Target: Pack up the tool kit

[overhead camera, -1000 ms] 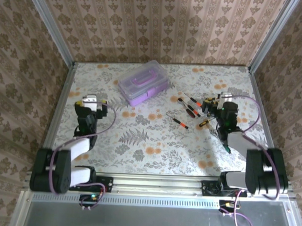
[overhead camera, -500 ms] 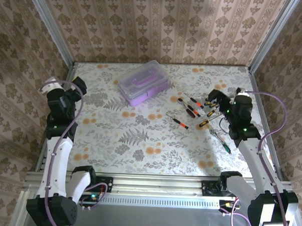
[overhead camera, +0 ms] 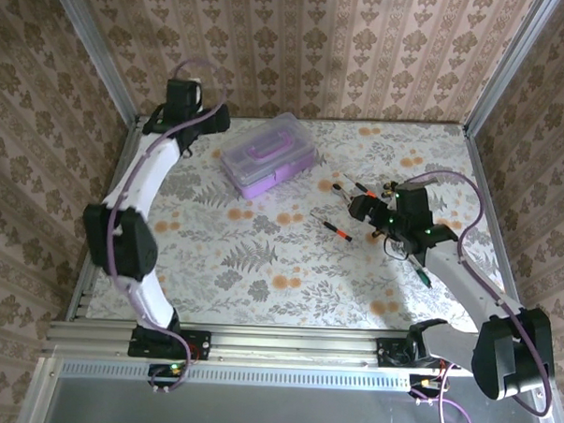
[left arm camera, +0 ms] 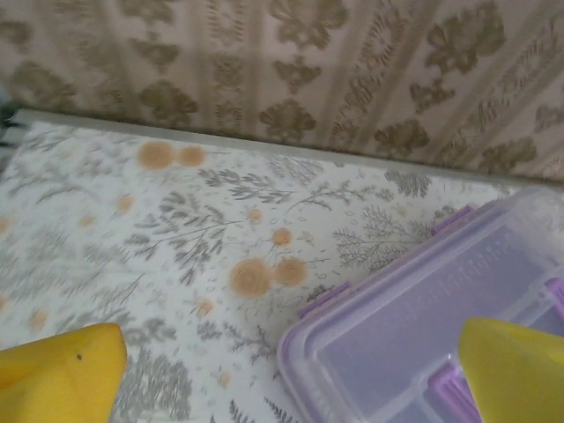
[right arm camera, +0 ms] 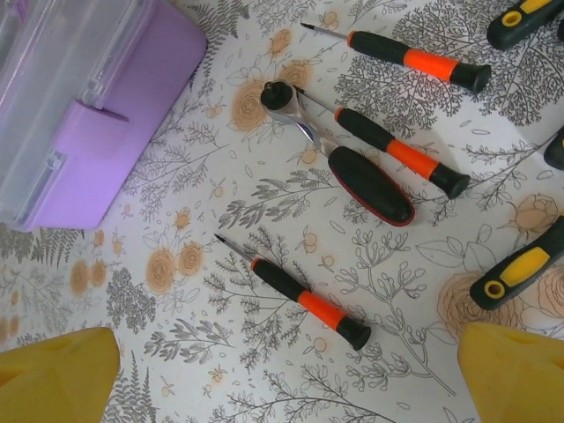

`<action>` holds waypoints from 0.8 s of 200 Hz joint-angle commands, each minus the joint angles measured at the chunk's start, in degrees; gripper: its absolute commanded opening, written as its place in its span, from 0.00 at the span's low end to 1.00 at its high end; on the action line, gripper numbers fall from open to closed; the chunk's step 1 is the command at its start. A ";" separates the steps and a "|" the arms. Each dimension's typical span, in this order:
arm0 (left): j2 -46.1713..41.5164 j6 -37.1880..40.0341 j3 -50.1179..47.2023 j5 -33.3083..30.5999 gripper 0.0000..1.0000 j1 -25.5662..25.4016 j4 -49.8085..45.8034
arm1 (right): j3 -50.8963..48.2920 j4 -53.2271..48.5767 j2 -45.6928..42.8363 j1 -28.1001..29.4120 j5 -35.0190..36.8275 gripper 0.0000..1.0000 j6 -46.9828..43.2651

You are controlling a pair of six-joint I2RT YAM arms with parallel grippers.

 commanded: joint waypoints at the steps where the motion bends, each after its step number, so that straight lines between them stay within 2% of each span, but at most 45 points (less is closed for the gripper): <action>1: 11.90 10.87 16.04 6.14 0.98 -0.06 -12.81 | 5.42 -0.79 3.93 0.41 3.09 1.00 -2.35; 25: 25.92 18.69 35.86 8.08 0.97 -2.00 -23.85 | 9.59 -2.01 7.75 0.67 1.91 1.00 -3.34; 40: 30.19 21.54 41.80 9.21 0.98 -3.58 -26.59 | 10.29 -1.96 8.58 0.84 1.77 1.00 -3.75; 74: 29.81 24.09 37.02 18.42 1.00 -4.99 -22.64 | 10.77 -2.48 9.62 1.05 1.72 1.00 -4.14; 100: 28.10 23.82 31.98 22.60 1.00 -5.07 -20.02 | 10.69 -3.15 10.27 1.20 1.72 1.00 -4.62; 141: 28.38 25.00 27.72 16.10 0.98 -5.87 -18.82 | 10.60 -3.03 10.43 1.54 1.54 1.00 -4.19; 160: 28.22 24.13 26.44 14.89 0.90 -5.92 -19.30 | 10.52 -3.22 10.08 1.97 1.63 1.00 -4.02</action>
